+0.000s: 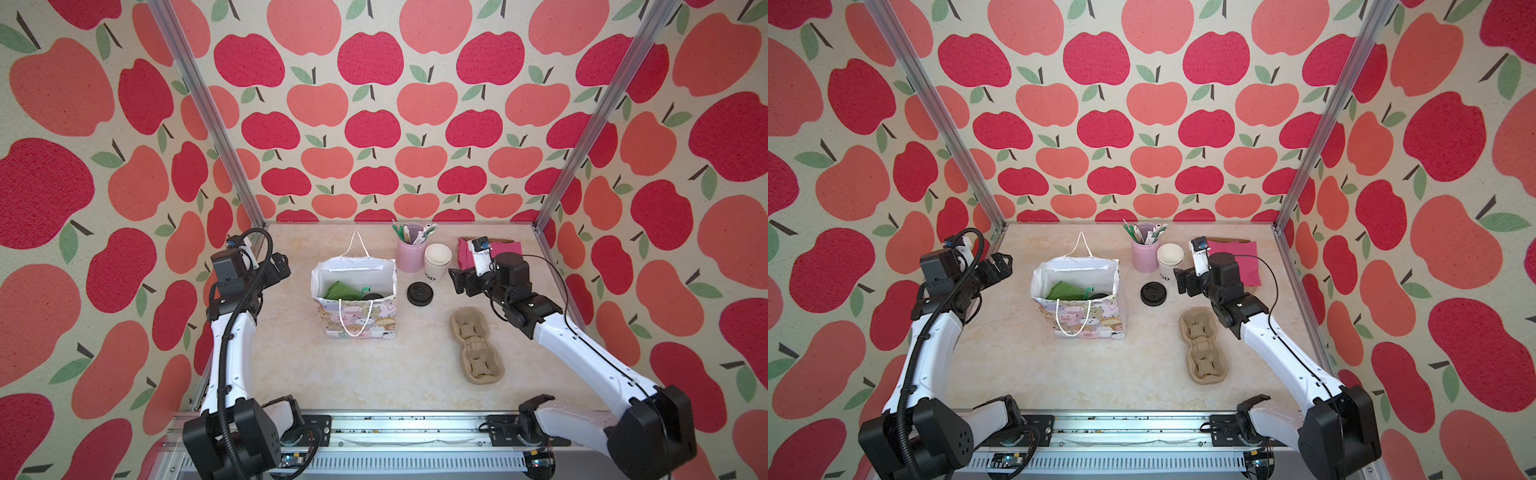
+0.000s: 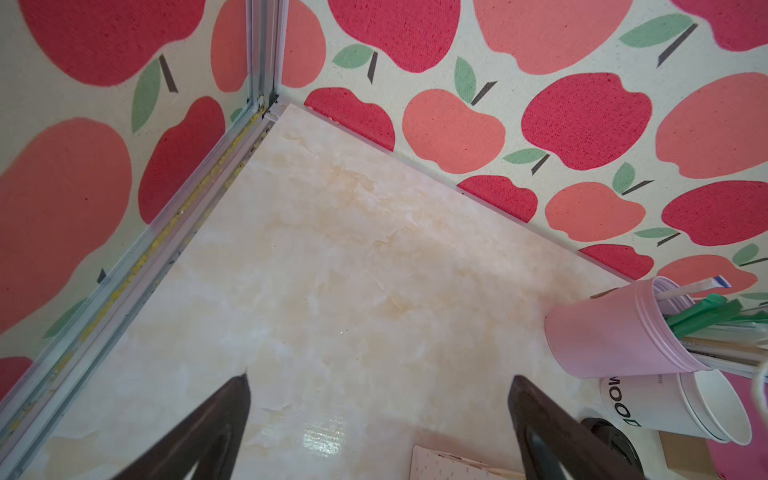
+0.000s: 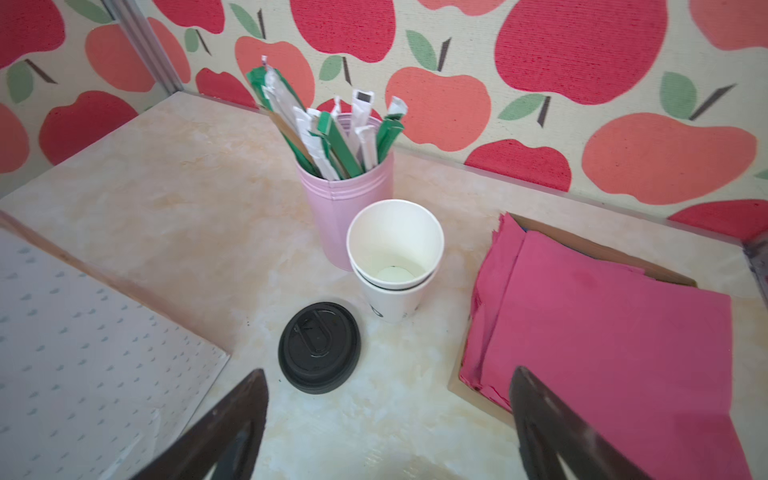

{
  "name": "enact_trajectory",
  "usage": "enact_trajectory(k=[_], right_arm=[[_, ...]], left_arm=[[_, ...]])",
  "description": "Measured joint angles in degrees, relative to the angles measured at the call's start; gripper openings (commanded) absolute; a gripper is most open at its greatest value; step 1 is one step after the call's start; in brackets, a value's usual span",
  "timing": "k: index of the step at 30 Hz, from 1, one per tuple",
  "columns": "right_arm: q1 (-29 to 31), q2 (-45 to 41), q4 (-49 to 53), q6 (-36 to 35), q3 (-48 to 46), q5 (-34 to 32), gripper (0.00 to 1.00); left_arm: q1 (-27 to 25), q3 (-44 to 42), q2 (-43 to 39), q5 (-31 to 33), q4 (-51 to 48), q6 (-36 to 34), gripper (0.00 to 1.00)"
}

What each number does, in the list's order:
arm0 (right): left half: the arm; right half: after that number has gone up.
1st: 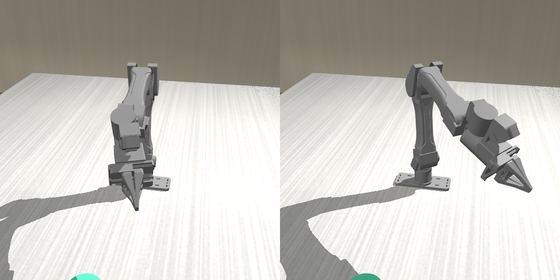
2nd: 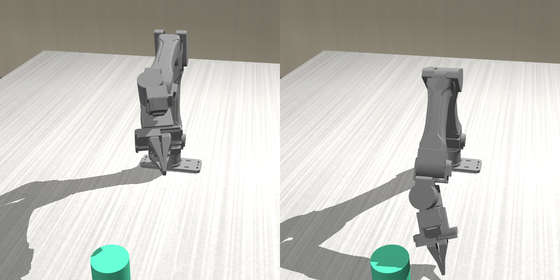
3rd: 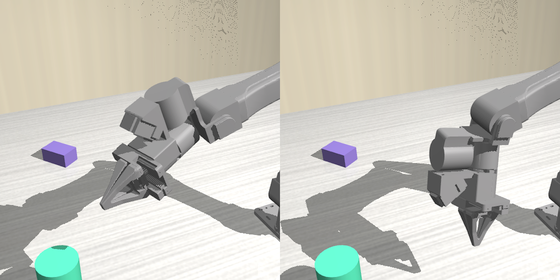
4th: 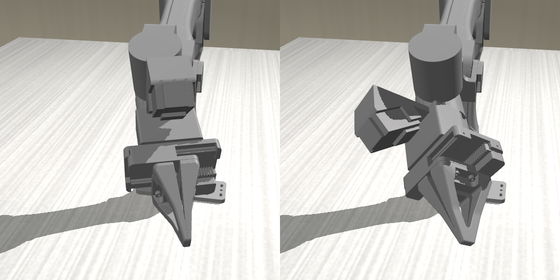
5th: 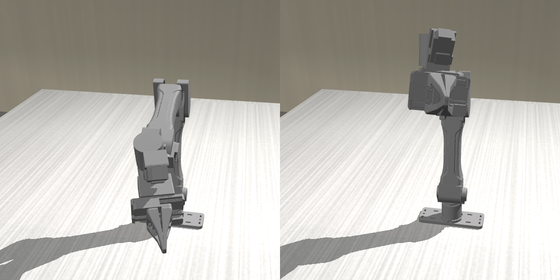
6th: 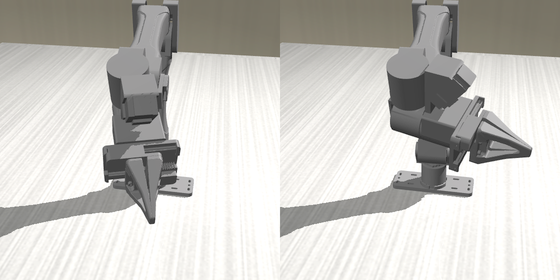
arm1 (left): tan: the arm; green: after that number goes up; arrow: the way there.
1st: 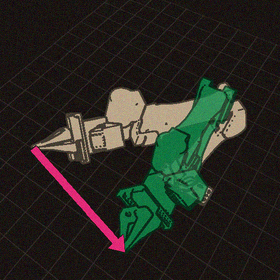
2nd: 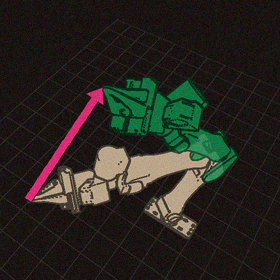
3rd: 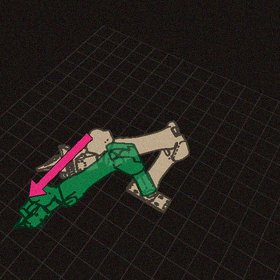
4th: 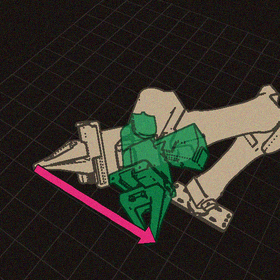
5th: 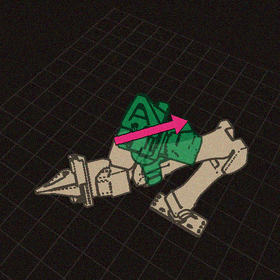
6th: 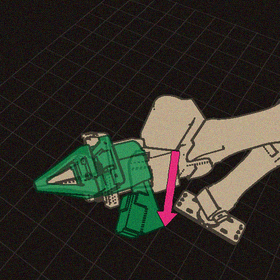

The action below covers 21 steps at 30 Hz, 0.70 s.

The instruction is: Pack the takeout coffee

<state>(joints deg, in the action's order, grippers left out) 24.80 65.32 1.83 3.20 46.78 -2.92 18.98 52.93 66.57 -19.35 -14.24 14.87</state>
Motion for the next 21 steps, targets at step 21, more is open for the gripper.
enact_trajectory(k=[21], right_arm=[[-21.29,-2.23,-19.65,-0.20,-23.61,-4.28,0.99]], left_arm=[[-0.96,-21.84,11.23,13.57,34.60,1.97,0.99]])
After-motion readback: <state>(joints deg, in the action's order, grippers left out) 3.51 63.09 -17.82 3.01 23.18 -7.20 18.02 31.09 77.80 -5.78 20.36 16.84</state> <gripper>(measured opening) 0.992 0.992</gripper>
